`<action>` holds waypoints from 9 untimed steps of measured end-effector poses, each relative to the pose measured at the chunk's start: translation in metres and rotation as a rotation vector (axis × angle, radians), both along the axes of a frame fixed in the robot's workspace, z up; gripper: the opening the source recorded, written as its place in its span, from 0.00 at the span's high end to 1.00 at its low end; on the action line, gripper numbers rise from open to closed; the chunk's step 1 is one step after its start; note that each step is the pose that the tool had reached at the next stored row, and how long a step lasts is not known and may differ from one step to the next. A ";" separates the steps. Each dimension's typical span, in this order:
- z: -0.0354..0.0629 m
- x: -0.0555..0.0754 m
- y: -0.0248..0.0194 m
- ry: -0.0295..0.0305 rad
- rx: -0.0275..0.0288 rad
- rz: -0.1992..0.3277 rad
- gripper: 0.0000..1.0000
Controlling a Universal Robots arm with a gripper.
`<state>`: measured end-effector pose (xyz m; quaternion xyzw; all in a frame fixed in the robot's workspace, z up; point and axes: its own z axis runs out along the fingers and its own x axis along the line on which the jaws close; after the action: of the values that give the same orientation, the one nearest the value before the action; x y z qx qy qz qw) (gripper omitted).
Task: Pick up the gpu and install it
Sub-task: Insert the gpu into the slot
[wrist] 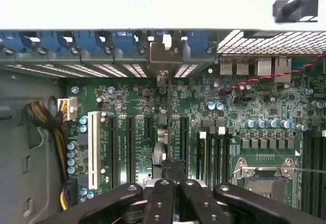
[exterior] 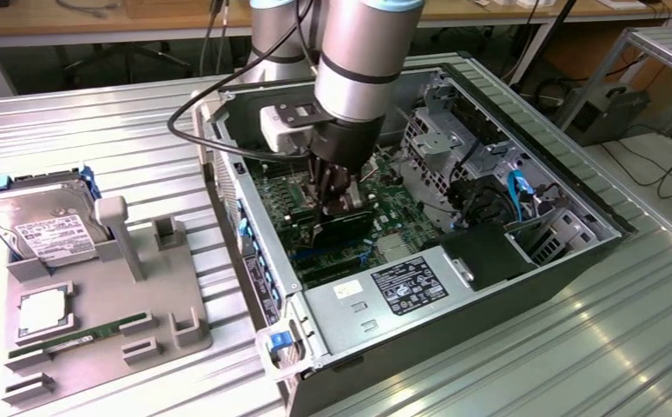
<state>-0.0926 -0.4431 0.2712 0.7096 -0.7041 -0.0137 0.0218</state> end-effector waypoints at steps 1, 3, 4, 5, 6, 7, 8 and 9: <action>-0.0003 0.000 0.0000 -0.0003 -0.0006 0.002 0.89; -0.0013 -0.001 -0.0002 -0.0018 -0.0016 0.004 0.89; -0.0015 -0.001 -0.0002 -0.0028 -0.0016 0.006 0.89; -0.0016 -0.001 -0.0002 -0.0030 -0.0013 0.006 0.89; 0.0003 -0.001 0.0001 -0.0040 0.0006 0.006 0.89; 0.0052 -0.001 0.0002 -0.0041 0.0006 0.006 0.89; 0.0123 -0.001 0.0002 -0.0033 -0.0009 0.006 0.89; 0.0177 -0.001 0.0004 -0.0035 -0.0006 0.006 0.89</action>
<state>-0.0940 -0.4426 0.2889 0.7119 -0.7019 -0.0122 0.0208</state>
